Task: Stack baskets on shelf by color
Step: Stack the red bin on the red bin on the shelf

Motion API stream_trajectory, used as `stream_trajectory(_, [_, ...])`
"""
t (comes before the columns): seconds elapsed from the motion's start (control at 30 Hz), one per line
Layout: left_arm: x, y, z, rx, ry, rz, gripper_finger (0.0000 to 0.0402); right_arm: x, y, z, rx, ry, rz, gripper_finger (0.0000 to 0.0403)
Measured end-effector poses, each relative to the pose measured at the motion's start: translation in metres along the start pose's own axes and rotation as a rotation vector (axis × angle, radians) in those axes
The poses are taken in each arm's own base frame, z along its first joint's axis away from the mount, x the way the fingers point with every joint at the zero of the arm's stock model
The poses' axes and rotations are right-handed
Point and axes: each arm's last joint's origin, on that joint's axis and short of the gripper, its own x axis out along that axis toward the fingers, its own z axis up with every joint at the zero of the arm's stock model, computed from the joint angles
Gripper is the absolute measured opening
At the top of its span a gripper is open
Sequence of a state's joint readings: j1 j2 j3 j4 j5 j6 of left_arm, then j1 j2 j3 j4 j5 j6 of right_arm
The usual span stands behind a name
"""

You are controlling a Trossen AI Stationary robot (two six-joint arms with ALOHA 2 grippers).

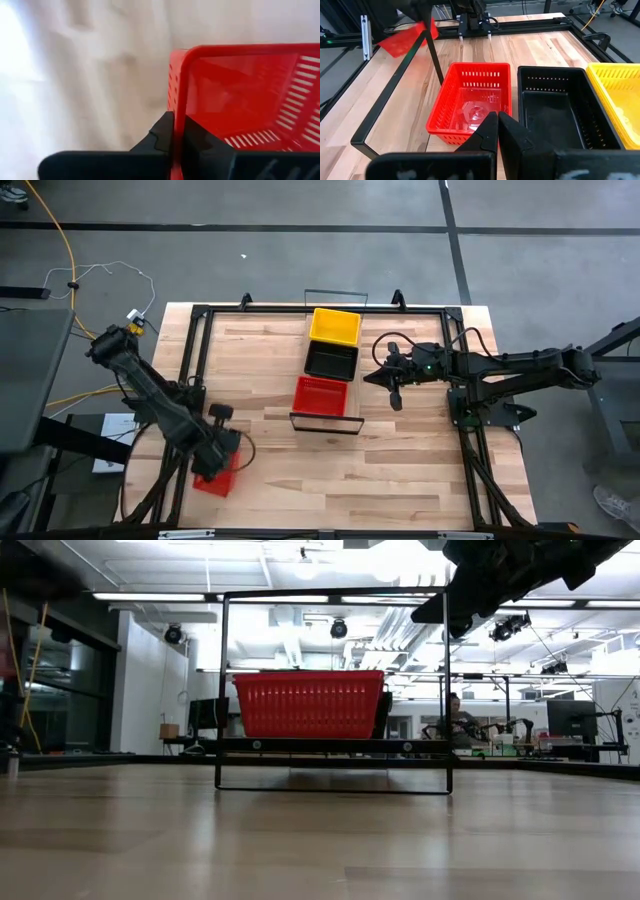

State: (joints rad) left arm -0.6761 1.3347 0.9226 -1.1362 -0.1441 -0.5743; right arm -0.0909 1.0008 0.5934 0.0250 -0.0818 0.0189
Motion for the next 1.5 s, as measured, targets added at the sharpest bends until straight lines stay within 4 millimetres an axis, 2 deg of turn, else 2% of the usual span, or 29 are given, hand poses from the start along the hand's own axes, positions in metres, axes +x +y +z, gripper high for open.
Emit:
stream_trajectory(0.17, [-0.066, 0.039, 0.007, -0.055, -0.217, 0.160, 0.0000, 0.000, 0.000, 0.000, 0.000, 0.000, 0.000, 0.0000])
stream_trajectory(0.33, [-0.133, 0.081, 0.001, -0.229, -0.555, 0.435, 0.0000, 0.000, 0.000, 0.000, 0.000, 0.003, 0.000, 0.0000])
stream_trajectory(0.4, [-0.149, 0.096, 0.002, -0.307, -0.646, 0.549, 0.0000, 0.000, 0.000, -0.001, 0.000, 0.007, 0.000, 0.0000])
stream_trajectory(0.5, [-0.155, 0.119, 0.014, -0.448, -0.714, 0.624, 0.0000, 0.000, 0.000, -0.001, 0.000, 0.006, -0.017, 0.0000])
stream_trajectory(0.63, [-0.148, 0.150, 0.036, -0.694, -0.738, 0.593, 0.0000, 0.000, -0.001, -0.001, 0.001, 0.006, -0.027, 0.0000])
stream_trajectory(0.83, [-0.109, 0.188, 0.068, -1.007, -0.626, 0.375, 0.0000, 0.000, -0.002, -0.001, 0.060, 0.004, -0.057, 0.0000])
stream_trajectory(0.97, [-0.085, 0.202, 0.094, -1.111, -0.612, 0.252, 0.0000, 0.000, -0.002, -0.001, 0.028, 0.010, -0.055, 0.0000])
stream_trajectory(1.07, [-0.071, 0.205, 0.110, -1.173, -0.600, 0.154, 0.0000, 0.000, -0.002, -0.002, 0.028, 0.019, -0.056, 0.0000])
stream_trajectory(1.27, [-0.044, 0.190, 0.129, -1.264, -0.520, 0.118, 0.0000, 0.000, -0.002, -0.006, 0.029, 0.060, -0.055, 0.0000])
stream_trajectory(1.4, [-0.033, 0.184, 0.136, -1.304, -0.492, 0.115, 0.0000, 0.000, -0.002, -0.008, 0.030, 0.085, -0.055, 0.0000])
stream_trajectory(1.5, [-0.034, 0.180, 0.136, -1.327, -0.497, 0.112, 0.0000, -0.001, -0.002, -0.010, 0.031, 0.106, -0.056, 0.0000])
